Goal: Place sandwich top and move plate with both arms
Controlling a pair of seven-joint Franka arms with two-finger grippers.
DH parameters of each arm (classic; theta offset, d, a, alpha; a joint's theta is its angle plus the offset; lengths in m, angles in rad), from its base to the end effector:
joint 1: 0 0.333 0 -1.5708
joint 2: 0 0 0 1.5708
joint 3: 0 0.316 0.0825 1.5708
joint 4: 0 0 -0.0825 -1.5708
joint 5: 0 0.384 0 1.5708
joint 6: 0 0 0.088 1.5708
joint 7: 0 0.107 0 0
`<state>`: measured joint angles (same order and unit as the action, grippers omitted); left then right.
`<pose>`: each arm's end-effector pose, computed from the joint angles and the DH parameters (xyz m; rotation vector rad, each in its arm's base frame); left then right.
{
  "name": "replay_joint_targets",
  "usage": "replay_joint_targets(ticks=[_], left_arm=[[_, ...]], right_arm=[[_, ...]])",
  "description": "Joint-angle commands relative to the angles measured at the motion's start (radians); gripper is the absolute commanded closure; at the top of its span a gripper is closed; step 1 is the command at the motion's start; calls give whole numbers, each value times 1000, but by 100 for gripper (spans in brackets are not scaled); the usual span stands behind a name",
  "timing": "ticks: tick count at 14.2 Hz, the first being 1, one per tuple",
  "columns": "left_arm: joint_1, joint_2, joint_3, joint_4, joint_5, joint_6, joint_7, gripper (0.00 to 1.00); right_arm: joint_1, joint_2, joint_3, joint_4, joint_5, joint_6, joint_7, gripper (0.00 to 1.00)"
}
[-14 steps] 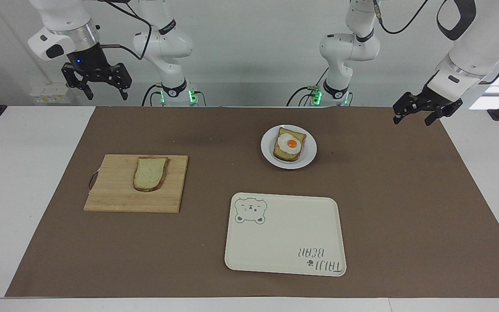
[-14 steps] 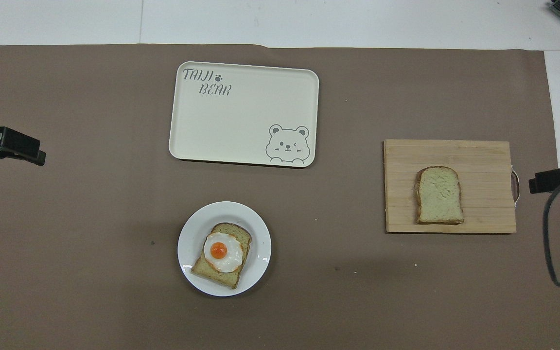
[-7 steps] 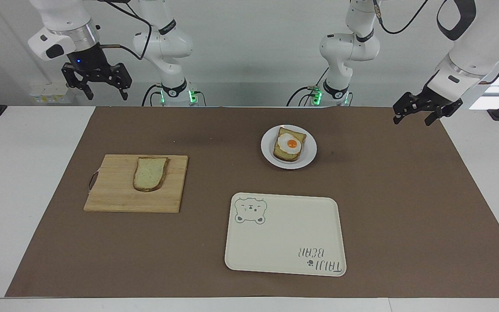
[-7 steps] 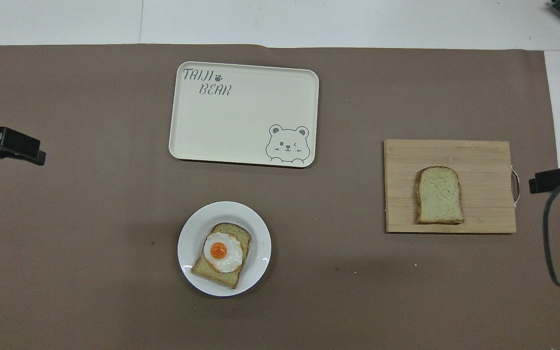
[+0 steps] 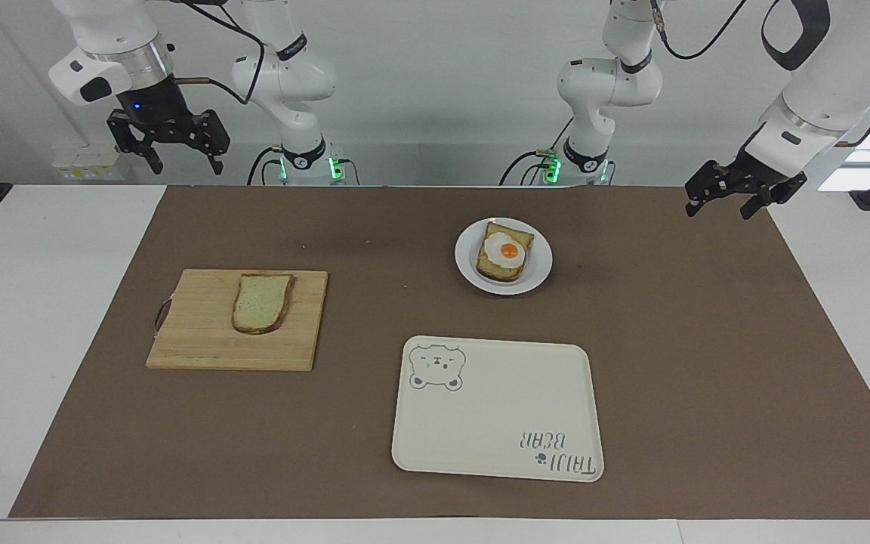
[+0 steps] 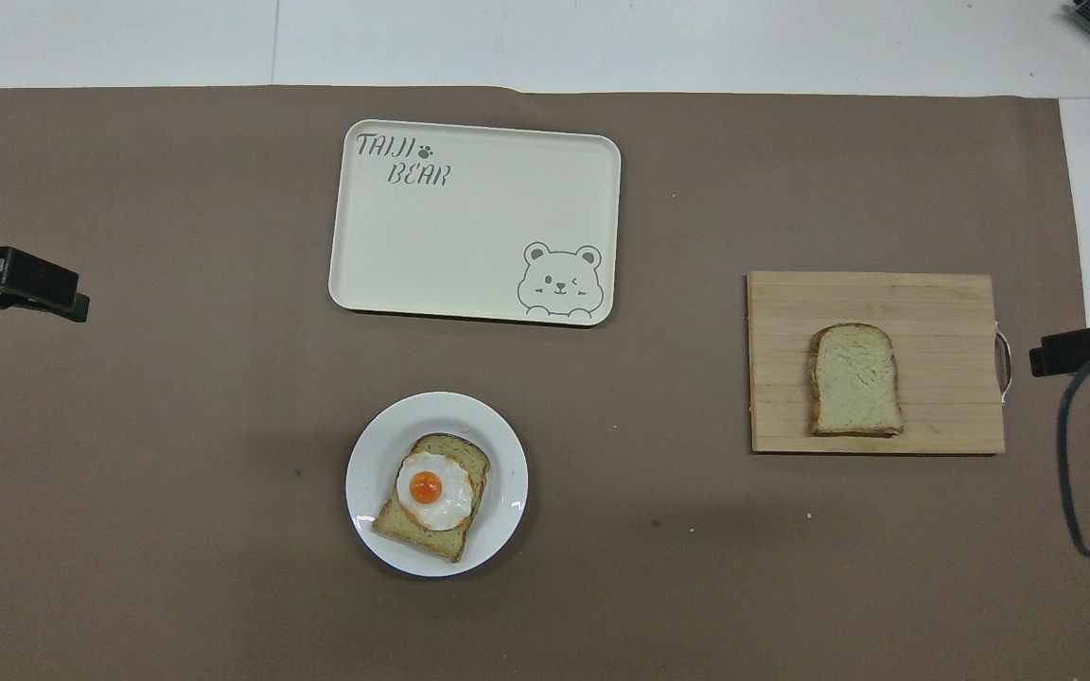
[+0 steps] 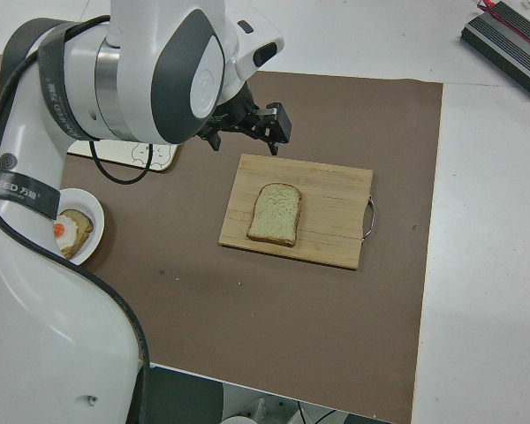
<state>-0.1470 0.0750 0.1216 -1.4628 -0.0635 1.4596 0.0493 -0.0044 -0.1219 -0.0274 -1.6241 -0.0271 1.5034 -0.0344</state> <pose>0.5658 -0.0246 0.6240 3.0817 -0.1222 -0.1188 0.5087 -0.0202 0.6584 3.1179 0.0015 0.0006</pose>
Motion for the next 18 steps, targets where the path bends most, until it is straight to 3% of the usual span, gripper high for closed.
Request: replay_joint_targets(ticks=[1, 18], left_arm=[[6, -23, -5, -21, 16, -5, -8, 0], [6, -23, -5, -21, 16, -5, -8, 0]], right_arm=[[-9, 2, 3, 4, -5, 3, -32, 0], [-5, -16, 1, -30, 13, 5, -32, 0]])
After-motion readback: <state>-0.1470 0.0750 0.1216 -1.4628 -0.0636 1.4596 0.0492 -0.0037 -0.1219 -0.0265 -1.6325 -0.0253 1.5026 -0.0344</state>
